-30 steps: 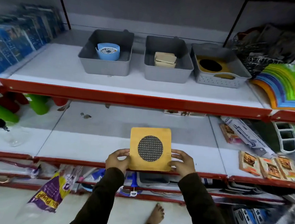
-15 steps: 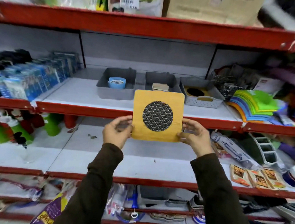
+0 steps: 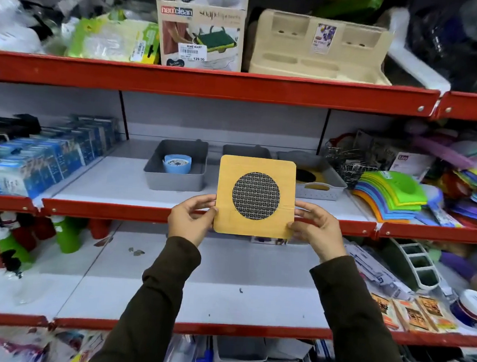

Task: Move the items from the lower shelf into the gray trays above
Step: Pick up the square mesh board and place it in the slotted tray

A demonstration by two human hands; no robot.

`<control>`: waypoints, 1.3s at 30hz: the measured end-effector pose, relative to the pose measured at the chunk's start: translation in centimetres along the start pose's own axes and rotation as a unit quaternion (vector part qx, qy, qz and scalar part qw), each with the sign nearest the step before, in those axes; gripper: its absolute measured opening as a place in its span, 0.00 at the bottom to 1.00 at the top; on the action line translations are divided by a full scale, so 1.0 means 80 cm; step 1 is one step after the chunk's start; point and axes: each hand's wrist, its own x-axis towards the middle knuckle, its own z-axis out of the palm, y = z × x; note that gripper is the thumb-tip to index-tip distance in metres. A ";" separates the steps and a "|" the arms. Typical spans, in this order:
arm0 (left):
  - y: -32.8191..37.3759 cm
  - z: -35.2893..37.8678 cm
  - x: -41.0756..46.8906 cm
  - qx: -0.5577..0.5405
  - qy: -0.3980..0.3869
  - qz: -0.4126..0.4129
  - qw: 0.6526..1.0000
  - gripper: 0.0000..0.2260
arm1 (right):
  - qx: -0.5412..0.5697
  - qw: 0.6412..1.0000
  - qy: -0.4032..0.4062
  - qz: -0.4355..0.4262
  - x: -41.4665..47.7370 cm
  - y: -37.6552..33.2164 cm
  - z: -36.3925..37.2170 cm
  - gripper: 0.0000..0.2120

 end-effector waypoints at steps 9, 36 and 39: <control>0.070 0.162 0.112 0.094 -0.076 -0.015 0.993 0.15 | -0.007 0.997 0.075 -0.002 0.133 -0.058 -0.111 0.16; 0.008 0.357 0.226 0.444 -0.096 0.065 0.888 0.16 | -0.546 0.838 0.008 0.015 0.329 -0.004 -0.124 0.13; 0.013 0.345 0.228 0.412 -0.102 0.090 0.901 0.15 | -0.522 0.853 0.014 -0.023 0.330 -0.006 -0.118 0.11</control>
